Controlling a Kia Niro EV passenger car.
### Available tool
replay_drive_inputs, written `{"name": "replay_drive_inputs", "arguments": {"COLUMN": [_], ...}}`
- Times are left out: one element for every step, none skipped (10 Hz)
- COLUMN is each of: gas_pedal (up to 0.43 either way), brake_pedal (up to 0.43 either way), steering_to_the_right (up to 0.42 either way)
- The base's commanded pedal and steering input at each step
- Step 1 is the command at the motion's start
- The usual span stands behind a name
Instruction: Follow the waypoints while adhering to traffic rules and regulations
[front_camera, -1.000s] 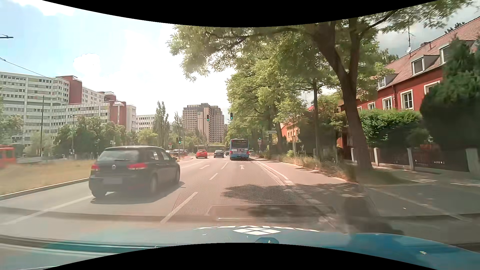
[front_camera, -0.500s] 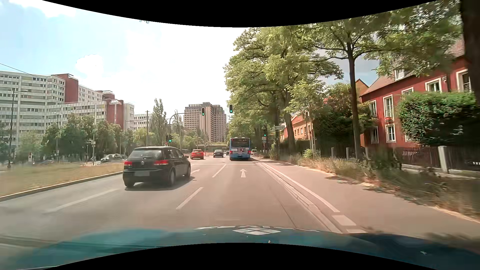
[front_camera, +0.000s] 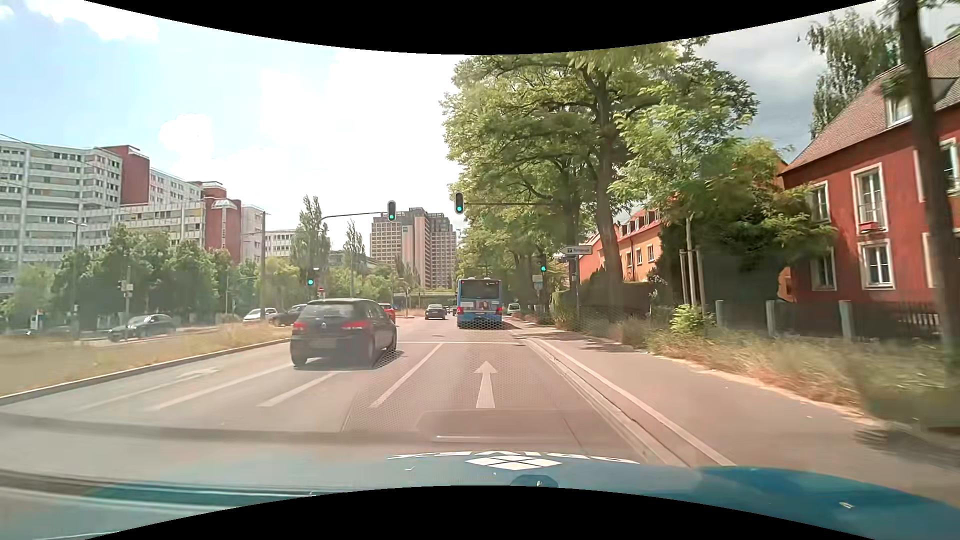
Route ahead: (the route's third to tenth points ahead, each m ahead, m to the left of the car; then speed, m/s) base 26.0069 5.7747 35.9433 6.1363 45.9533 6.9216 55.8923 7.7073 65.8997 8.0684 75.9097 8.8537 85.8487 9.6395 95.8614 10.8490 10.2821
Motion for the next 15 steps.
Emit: {"name": "replay_drive_inputs", "arguments": {"gas_pedal": [0.150,0.138,0.130,0.130,0.130,0.130,0.130,0.130,0.039,0.000,0.000,0.000,0.000,0.000,0.000], "brake_pedal": [0.000,0.000,0.000,0.000,0.000,0.000,0.000,0.000,0.000,0.000,0.000,0.000,0.000,0.000,0.000], "steering_to_the_right": [-0.010,-0.011,-0.013,-0.016,-0.019,-0.019,-0.019,-0.016,-0.014,-0.014,-0.014,-0.014,-0.015,-0.015,-0.017]}}
